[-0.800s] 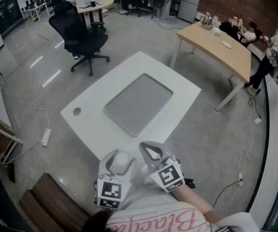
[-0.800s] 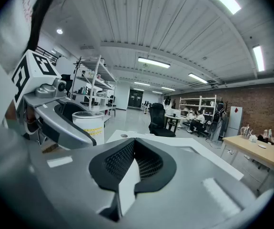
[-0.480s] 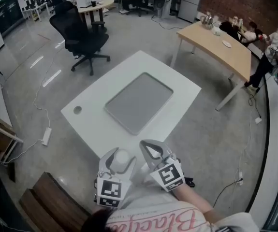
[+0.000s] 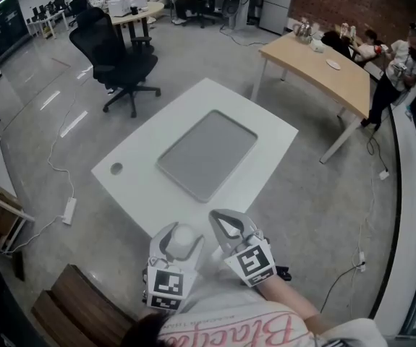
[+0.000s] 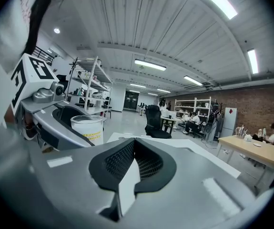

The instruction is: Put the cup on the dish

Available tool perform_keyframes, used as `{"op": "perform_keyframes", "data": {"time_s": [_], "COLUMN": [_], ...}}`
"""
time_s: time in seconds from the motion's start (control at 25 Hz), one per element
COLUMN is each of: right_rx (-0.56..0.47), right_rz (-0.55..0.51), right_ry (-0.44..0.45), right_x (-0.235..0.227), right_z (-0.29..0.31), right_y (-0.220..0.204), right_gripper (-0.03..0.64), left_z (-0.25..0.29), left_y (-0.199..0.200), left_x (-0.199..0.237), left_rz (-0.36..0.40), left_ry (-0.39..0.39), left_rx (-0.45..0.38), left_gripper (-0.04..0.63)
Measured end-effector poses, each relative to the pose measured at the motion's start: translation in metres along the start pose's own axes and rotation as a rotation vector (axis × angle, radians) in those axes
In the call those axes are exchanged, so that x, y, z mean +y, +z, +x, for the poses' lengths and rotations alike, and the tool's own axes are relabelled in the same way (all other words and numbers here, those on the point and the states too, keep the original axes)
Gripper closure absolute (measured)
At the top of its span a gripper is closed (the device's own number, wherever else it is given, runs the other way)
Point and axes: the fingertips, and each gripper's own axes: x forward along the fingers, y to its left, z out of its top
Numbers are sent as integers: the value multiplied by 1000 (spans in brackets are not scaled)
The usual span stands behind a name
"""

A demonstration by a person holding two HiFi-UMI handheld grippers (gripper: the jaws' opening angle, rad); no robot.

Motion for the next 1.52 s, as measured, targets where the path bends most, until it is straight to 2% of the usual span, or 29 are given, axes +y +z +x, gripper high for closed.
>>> {"op": "perform_keyframes", "data": {"time_s": [0.12, 0.24, 0.64, 0.96, 1.28, 1.52], "right_rx": [-4, 0, 9, 5, 12, 42], "right_rz": [-4, 1, -3, -72, -8, 83], "right_ry": [-11, -18, 23, 127, 189, 221], "right_x": [0, 2, 5, -10, -58, -87], "right_z": [-2, -2, 7, 19, 39, 56], "right_y": [1, -1, -7, -11, -17, -24], "right_gripper": [614, 614, 615, 614, 614, 615], "left_z": [0, -1, 7, 30, 69, 102], "left_y": [1, -1, -2, 0, 10, 14], "left_x": [2, 2, 8, 20, 31, 34], "left_rz": [18, 3, -23, -73, -112, -128], "left_ry": [1, -8, 7, 113, 199, 208], "left_rx": [-6, -12, -22, -5, 3, 27], "left_gripper": [334, 335, 335, 334, 335, 334]}}
